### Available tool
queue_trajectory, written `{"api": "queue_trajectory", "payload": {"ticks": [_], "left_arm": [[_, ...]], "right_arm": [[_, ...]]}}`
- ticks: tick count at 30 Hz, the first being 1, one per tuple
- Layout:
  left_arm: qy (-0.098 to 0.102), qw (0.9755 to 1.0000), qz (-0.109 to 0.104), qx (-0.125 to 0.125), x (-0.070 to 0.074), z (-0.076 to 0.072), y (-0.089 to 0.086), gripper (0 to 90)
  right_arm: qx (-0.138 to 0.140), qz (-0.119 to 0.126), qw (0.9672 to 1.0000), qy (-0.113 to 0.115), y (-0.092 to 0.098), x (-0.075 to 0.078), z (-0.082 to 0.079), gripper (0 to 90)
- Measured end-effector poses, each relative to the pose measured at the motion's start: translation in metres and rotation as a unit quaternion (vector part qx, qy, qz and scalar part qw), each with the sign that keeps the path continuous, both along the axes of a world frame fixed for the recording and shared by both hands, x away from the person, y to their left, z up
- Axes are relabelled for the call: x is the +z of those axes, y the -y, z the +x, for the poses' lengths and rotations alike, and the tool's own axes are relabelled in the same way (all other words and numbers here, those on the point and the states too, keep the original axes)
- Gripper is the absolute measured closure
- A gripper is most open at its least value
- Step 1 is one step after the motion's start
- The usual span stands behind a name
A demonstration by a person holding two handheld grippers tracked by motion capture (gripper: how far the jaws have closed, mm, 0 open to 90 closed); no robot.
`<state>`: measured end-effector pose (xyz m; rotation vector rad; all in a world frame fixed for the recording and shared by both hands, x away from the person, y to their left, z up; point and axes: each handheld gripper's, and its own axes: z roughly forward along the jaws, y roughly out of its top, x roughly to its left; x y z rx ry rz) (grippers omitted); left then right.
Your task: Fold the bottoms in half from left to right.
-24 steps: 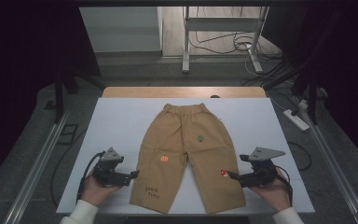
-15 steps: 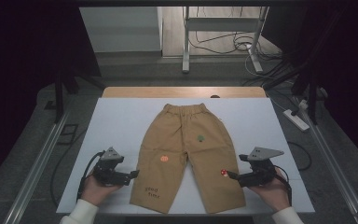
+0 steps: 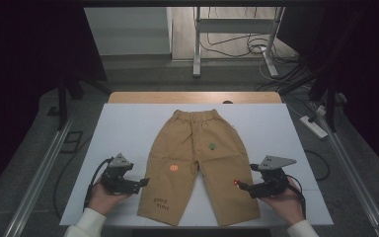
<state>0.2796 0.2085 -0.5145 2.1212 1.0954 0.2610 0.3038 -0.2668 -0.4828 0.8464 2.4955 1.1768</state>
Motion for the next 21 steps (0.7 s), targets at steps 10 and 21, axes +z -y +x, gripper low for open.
{"api": "queue_trajectory", "payload": {"ticks": [10, 21], "left_arm": [[0.005, 1.0000, -0.001, 0.001, 0.001, -0.002, 0.000, 13.0], [0.006, 1.0000, 0.001, -0.001, 0.000, 0.002, 0.002, 13.3]], "right_arm": [[0.013, 0.000, 0.9999, 0.000, -0.015, 0.002, 0.001, 18.0], [0.047, -0.010, 0.9988, 0.003, -0.047, 0.001, 0.001, 18.0]]}}
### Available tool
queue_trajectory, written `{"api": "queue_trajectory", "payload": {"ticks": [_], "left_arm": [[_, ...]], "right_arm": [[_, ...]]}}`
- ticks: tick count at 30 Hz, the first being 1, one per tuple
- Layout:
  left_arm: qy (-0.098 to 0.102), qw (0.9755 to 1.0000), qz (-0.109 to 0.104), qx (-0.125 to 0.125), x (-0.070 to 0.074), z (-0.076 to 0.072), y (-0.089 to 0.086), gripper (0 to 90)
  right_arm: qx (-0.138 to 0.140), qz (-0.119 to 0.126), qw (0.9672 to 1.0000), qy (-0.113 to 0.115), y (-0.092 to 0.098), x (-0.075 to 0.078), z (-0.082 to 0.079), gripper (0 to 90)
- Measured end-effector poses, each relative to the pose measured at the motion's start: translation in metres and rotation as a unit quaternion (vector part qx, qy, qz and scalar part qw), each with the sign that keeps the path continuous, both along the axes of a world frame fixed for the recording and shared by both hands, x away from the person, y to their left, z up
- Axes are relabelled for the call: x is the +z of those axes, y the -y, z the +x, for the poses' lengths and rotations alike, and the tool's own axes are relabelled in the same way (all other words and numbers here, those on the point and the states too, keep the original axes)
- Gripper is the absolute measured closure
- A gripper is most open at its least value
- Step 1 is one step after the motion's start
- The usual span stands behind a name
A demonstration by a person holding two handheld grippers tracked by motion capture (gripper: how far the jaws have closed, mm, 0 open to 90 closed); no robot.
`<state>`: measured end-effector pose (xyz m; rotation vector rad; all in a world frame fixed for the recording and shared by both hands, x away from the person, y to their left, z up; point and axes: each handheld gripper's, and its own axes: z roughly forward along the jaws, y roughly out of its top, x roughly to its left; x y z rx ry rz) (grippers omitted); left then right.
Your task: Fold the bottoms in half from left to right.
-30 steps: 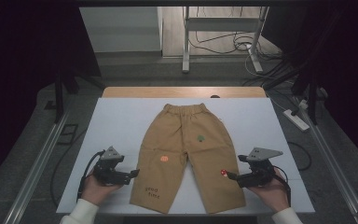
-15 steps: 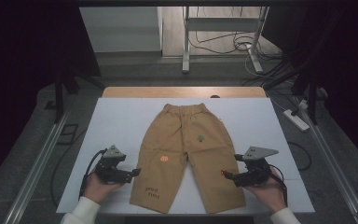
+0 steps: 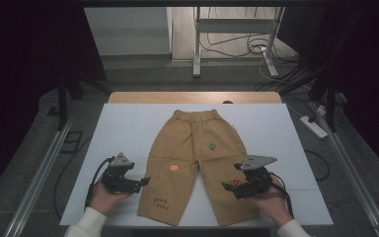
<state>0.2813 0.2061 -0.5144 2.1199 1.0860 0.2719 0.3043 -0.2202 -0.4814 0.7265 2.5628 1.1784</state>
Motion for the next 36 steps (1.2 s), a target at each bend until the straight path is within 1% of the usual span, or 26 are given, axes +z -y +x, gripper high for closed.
{"api": "queue_trajectory", "payload": {"ticks": [1, 2, 3, 5, 6, 8, 9, 11, 13, 15, 16, 18, 24, 30, 36], "left_arm": [[0.000, 1.0000, 0.000, 0.000, 0.000, 0.000, 0.000, 13.3], [0.001, 1.0000, 0.001, 0.000, 0.000, 0.000, 0.000, 13.3], [0.002, 1.0000, 0.000, 0.000, 0.001, -0.001, 0.000, 13.3], [0.002, 1.0000, 0.000, 0.000, 0.001, -0.001, 0.000, 13.3], [0.003, 1.0000, 0.000, 0.000, 0.001, -0.001, 0.000, 13.3], [0.003, 1.0000, -0.001, 0.000, 0.001, -0.001, 0.000, 13.3], [0.002, 1.0000, -0.001, 0.000, 0.001, 0.000, 0.000, 13.4], [0.002, 1.0000, -0.001, 0.001, 0.001, 0.001, 0.000, 13.3], [0.000, 1.0000, -0.004, 0.003, 0.000, 0.002, 0.000, 13.3], [-0.001, 1.0000, -0.004, 0.004, 0.000, 0.002, 0.000, 13.4], [-0.001, 1.0000, -0.005, 0.005, 0.000, 0.002, 0.000, 13.4], [-0.001, 1.0000, -0.004, 0.004, 0.000, 0.002, 0.000, 13.4], [-0.001, 1.0000, -0.004, 0.005, 0.000, 0.003, -0.001, 13.5], [-0.001, 1.0000, -0.003, 0.006, 0.000, 0.004, -0.001, 13.5], [-0.001, 1.0000, -0.004, 0.008, 0.000, 0.004, -0.001, 13.5]], "right_arm": [[0.005, 0.000, 1.0000, -0.001, -0.005, 0.001, 0.000, 18.0], [0.005, 0.000, 1.0000, -0.001, -0.005, 0.001, 0.000, 18.0], [0.009, 0.001, 1.0000, 0.000, -0.011, 0.001, -0.001, 18.0], [0.011, 0.001, 0.9999, 0.000, -0.014, 0.001, -0.001, 18.0], [0.016, 0.000, 0.9999, 0.002, -0.020, 0.002, -0.001, 18.0], [0.017, -0.002, 0.9999, 0.002, -0.023, 0.002, -0.001, 18.0], [0.023, -0.002, 0.9997, 0.001, -0.029, 0.002, -0.001, 18.0], [0.025, -0.002, 0.9997, 0.000, -0.031, 0.002, -0.001, 18.0], [0.035, -0.002, 0.9994, -0.005, -0.039, 0.002, -0.002, 18.0], [0.041, -0.003, 0.9992, -0.003, -0.045, 0.002, -0.003, 18.0], [0.041, -0.003, 0.9992, -0.003, -0.045, 0.002, -0.003, 18.0], [0.049, -0.005, 0.9988, -0.002, -0.052, 0.002, -0.004, 18.0], [0.059, -0.010, 0.9982, -0.004, -0.063, -0.001, -0.006, 18.0], [0.066, -0.012, 0.9978, -0.004, -0.069, -0.003, -0.006, 18.0], [0.076, -0.012, 0.9970, -0.004, -0.081, -0.004, -0.009, 18.0]]}}
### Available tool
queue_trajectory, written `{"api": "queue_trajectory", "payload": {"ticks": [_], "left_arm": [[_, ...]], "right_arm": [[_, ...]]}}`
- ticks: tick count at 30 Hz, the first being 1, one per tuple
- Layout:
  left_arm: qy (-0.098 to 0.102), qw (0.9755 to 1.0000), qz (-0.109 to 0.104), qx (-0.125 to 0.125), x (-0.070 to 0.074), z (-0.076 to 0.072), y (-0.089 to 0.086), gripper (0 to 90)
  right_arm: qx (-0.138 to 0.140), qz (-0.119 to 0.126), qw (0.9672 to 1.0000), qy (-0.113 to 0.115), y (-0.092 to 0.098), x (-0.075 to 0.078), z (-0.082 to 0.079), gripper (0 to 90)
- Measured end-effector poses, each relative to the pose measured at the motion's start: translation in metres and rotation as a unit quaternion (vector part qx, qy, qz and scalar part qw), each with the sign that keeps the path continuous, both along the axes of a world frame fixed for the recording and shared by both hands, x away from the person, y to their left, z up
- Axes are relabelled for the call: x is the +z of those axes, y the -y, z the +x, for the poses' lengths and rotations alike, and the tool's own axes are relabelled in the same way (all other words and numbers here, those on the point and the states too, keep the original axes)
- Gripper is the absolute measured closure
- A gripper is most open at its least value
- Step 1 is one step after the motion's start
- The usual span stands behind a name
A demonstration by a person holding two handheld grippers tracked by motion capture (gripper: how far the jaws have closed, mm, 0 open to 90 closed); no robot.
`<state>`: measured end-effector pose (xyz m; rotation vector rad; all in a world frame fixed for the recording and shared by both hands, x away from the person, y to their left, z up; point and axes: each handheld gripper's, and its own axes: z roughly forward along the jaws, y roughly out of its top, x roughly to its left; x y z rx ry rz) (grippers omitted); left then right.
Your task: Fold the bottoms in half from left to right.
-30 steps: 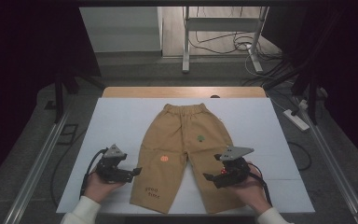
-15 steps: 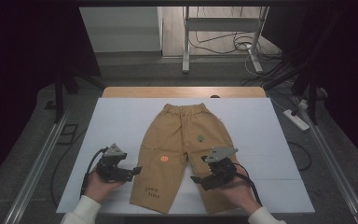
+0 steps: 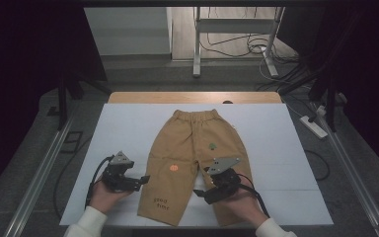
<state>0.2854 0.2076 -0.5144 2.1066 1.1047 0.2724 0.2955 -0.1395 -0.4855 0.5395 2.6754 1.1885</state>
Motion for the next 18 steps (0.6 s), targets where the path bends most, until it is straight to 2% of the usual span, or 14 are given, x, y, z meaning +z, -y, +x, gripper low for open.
{"api": "queue_trajectory", "payload": {"ticks": [18], "left_arm": [[-0.003, 1.0000, -0.003, 0.009, -0.002, 0.004, -0.003, 13.6]], "right_arm": [[0.033, -0.006, 0.9994, -0.002, -0.030, -0.005, -0.007, 18.1]]}}
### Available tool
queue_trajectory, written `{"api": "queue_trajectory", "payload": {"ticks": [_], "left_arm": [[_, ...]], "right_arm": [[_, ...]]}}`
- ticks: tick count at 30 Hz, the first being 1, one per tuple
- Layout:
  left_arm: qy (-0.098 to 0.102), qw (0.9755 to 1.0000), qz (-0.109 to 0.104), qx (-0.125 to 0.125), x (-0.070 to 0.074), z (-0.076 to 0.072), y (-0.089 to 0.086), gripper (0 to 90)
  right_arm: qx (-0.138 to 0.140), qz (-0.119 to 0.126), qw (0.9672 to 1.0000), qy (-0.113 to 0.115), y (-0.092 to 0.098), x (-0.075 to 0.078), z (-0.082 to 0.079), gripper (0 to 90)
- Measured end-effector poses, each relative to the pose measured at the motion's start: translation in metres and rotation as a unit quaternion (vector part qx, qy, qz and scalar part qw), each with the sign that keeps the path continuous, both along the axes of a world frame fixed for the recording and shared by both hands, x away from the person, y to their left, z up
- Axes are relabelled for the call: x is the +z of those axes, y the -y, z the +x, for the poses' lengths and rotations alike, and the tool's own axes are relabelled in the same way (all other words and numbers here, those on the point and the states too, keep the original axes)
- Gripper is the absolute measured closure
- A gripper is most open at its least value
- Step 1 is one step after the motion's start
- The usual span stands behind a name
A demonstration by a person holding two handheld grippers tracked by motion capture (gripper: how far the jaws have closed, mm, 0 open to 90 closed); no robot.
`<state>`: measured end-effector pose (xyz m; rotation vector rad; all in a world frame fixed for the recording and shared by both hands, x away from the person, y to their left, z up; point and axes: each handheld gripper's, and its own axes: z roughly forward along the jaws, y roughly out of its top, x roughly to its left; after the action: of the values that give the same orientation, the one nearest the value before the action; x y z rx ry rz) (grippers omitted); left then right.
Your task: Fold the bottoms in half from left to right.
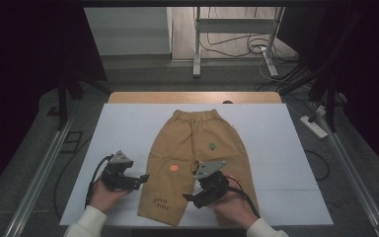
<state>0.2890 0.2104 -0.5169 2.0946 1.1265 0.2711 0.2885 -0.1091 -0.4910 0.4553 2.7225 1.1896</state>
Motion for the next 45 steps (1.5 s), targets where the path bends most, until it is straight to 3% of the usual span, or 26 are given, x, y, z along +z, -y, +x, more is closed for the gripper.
{"api": "queue_trajectory", "payload": {"ticks": [13, 29, 38, 45], "left_arm": [[0.000, 1.0000, 0.004, 0.001, 0.000, 0.004, 0.002, 13.7], [0.001, 1.0000, 0.006, 0.000, 0.000, 0.005, 0.003, 13.8], [-0.003, 1.0000, -0.003, -0.003, 0.000, 0.005, 0.004, 13.7], [-0.003, 1.0000, 0.004, -0.004, -0.001, 0.005, 0.005, 13.8]], "right_arm": [[0.030, -0.021, 0.9993, 0.004, -0.033, -0.010, -0.005, 18.9], [0.055, -0.025, 0.9982, -0.001, -0.061, -0.017, -0.012, 19.2], [0.080, -0.035, 0.9962, 0.001, -0.083, -0.020, -0.020, 19.6], [0.099, -0.038, 0.9944, -0.001, -0.098, -0.024, -0.027, 20.5]]}}
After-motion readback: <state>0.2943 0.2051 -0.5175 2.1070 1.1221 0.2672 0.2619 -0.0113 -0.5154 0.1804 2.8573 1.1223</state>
